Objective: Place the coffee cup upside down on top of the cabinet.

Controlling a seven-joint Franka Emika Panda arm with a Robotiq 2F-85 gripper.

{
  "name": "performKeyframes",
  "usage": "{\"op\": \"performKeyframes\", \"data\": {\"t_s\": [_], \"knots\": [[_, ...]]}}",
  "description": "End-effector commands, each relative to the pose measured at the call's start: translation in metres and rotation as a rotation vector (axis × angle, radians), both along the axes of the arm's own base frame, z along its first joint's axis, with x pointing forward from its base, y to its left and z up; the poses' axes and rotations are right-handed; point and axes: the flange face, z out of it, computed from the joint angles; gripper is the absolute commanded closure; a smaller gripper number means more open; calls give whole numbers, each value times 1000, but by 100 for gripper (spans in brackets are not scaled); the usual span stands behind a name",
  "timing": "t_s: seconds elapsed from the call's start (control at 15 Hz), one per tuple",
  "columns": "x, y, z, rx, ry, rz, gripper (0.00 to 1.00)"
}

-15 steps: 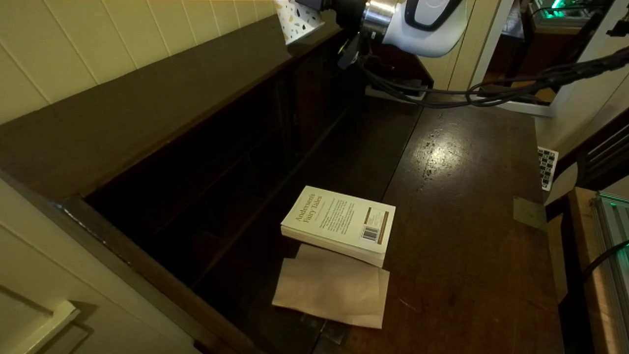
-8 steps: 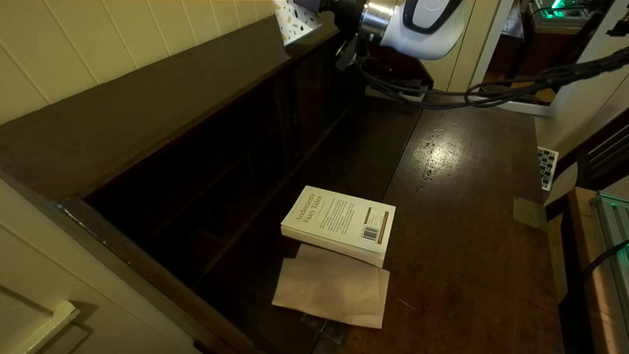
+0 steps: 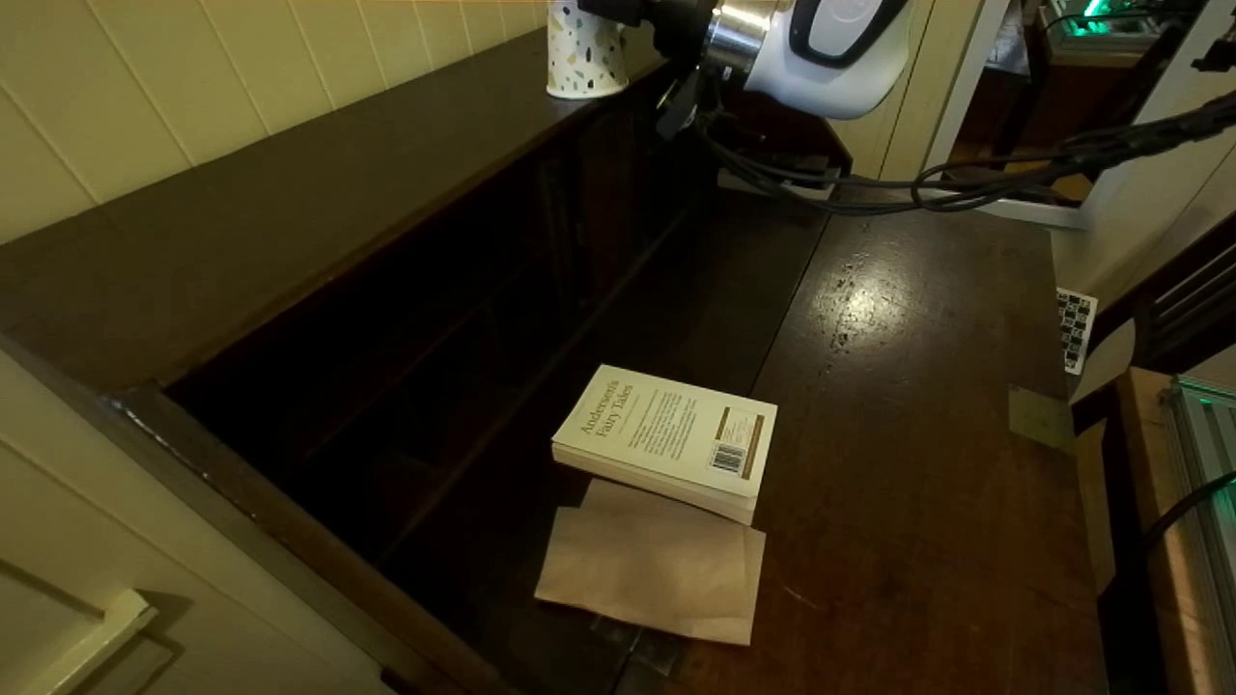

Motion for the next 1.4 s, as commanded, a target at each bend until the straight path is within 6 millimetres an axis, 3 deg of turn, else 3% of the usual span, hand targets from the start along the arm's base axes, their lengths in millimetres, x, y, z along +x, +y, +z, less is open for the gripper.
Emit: {"op": "performKeyframes", "data": {"t_s": [0.0, 0.33, 0.87, 1.2, 1.33], "knots": [[0, 5, 4, -8, -26, 0, 0], [-2, 15, 11, 0, 2, 9, 0], [-15, -19, 30, -40, 61, -76, 0], [-19, -19, 40, -40, 74, -81, 0], [-22, -11, 43, -28, 82, -65, 0]]}}
